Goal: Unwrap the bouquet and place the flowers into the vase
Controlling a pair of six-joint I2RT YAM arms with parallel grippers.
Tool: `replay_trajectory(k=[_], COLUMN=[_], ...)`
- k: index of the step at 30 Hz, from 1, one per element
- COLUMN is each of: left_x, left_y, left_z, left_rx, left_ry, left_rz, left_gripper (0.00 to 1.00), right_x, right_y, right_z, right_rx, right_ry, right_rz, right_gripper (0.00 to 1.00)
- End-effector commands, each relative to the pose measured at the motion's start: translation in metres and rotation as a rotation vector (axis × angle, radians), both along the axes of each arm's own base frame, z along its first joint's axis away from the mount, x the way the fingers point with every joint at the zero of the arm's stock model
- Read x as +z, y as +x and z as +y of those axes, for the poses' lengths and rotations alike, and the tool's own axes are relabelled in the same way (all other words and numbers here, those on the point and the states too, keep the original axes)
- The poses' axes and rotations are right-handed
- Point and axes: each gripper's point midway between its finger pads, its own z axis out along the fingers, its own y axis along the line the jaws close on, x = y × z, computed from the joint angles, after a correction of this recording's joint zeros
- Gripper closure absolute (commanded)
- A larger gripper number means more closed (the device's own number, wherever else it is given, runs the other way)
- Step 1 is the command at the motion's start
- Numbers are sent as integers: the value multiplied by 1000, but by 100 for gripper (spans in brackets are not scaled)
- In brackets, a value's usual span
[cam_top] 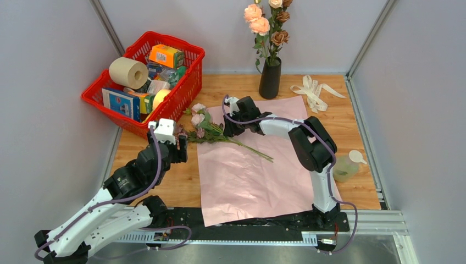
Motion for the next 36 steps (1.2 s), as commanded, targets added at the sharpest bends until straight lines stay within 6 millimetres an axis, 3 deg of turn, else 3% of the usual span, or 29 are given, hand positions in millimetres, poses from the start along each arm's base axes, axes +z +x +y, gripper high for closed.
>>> replay_trajectory(k=[1,9,13,17,28,30,36], left_x=[12,11,10,10,11,10,11], left_y=[1,1,2,2,2,1,1], left_z=[-1,-1,-1,-1,0,0,-1], left_rx=[-7,-6,-3,-3,-3,-3,-5], left_ry=[-20,-14,-12,-13,-13,-12,-17], left_rz=[-31,-28,-27,-27,-28,-27,-29], left_gripper=[24,24,24,24,24,24,24], right_x=[-1,-14,-9,17,105,132,185], right_y=[5,3,6,8,9,10,17], right_z=[5,6,5,10,2,0,-18], right_rx=[15,25,18,33,-26,-43,-116], right_ry=[-15,-27,-25,16,127,174,262], right_rz=[-24,0,-14,-49,-215,-287,-440], right_gripper=[64,66,84,99,100,100,100])
